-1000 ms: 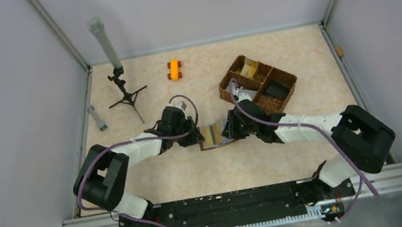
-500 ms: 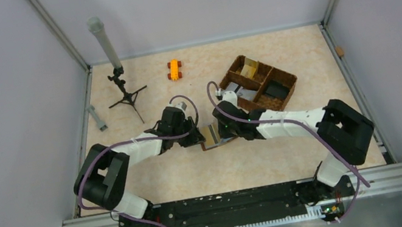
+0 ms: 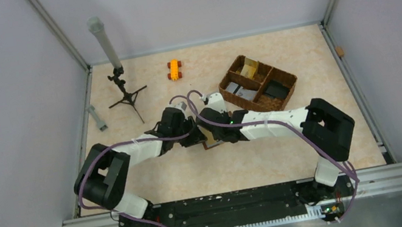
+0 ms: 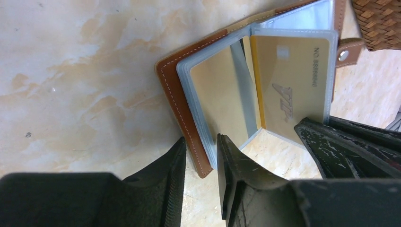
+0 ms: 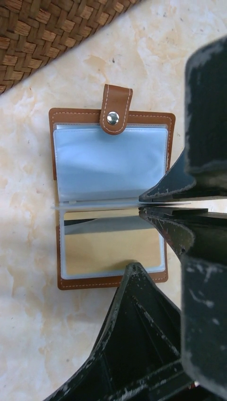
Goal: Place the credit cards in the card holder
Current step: Turn over the card slot in the card holder, then pick up the credit card from the storage box.
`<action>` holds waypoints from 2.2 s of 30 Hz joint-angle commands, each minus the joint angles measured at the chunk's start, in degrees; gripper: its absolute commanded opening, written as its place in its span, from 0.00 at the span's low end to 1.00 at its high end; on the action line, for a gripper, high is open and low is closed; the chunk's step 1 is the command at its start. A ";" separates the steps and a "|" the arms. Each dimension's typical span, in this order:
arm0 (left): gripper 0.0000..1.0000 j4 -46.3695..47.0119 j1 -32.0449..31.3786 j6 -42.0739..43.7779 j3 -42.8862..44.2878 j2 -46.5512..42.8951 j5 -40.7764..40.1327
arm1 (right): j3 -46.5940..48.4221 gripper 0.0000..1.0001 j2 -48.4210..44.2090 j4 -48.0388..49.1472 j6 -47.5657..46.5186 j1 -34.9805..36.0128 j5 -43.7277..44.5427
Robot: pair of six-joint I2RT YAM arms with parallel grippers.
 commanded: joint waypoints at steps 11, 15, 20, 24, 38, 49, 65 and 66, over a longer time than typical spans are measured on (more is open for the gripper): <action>0.42 2.56 0.66 -1.57 -5.93 -6.04 -3.06 | -4.44 0.36 -5.30 9.56 -1.15 0.95 -7.62; 0.47 0.72 2.15 -1.10 -7.48 -9.42 -4.92 | -5.56 0.39 -5.27 12.06 -1.27 0.94 -9.69; 0.50 -1.40 6.18 -0.72 -10.05 -13.54 -5.95 | -6.95 0.39 -3.09 17.15 -1.83 0.90 -15.35; 0.56 -3.94 7.93 -0.01 -10.60 -18.18 -7.16 | -7.67 0.41 -1.98 21.38 -2.59 0.91 -18.71; 0.99 -23.96 11.95 8.09 2.42 -32.19 -10.44 | 2.79 0.75 -14.71 0.24 -23.86 -7.52 -12.11; 0.99 -35.98 19.72 23.01 17.17 -33.56 -10.25 | 13.64 0.80 -7.71 -3.55 -42.33 -26.58 0.59; 0.99 -36.21 21.60 27.59 17.54 -30.99 -17.61 | 26.68 0.75 11.66 4.76 -55.10 -37.67 -0.34; 0.99 -36.20 21.83 27.51 17.62 -30.69 -17.39 | 27.37 0.75 12.37 4.82 -55.56 -37.70 -0.82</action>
